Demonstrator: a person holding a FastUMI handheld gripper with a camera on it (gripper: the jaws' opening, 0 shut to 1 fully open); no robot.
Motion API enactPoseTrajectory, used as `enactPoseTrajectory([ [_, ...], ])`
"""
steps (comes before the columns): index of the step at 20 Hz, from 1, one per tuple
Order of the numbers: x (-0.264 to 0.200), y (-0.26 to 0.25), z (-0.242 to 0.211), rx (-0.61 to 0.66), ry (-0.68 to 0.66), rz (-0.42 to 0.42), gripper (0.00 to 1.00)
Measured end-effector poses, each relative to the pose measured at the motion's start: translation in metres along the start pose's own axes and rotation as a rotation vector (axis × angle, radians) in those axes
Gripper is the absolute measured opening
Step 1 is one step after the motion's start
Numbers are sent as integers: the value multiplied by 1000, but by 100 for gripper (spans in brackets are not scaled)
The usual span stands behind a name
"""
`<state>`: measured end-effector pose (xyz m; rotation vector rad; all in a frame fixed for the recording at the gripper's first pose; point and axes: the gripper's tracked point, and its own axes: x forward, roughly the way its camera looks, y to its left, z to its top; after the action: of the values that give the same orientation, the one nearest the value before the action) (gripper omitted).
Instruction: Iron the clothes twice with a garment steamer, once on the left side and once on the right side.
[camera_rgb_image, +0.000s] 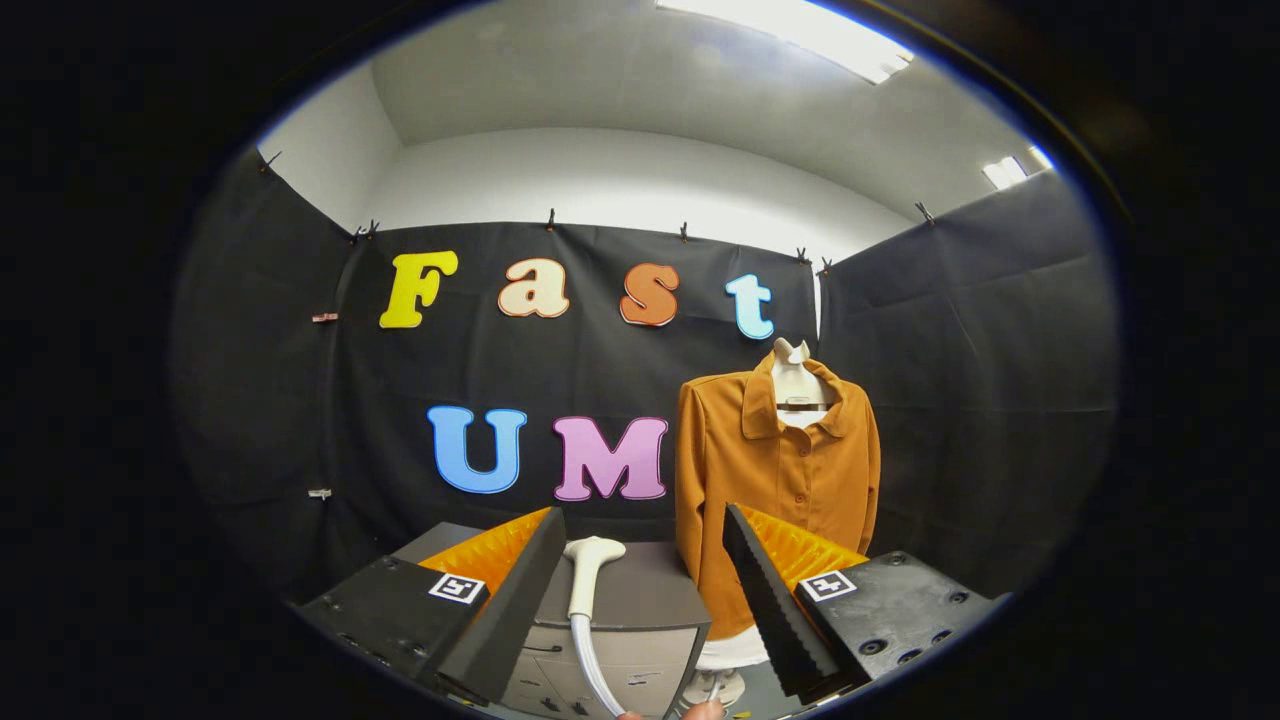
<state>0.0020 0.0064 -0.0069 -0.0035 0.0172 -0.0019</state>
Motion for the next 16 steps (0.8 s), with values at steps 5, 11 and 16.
enactPoseTrajectory([
  [5, 26, 17, -27, 10, 105, 44, 98],
  [11, 77, 36, -100, -10, 346, 62, 98],
  [16, 123, 44, -148, -25, 496, 53, 99],
])
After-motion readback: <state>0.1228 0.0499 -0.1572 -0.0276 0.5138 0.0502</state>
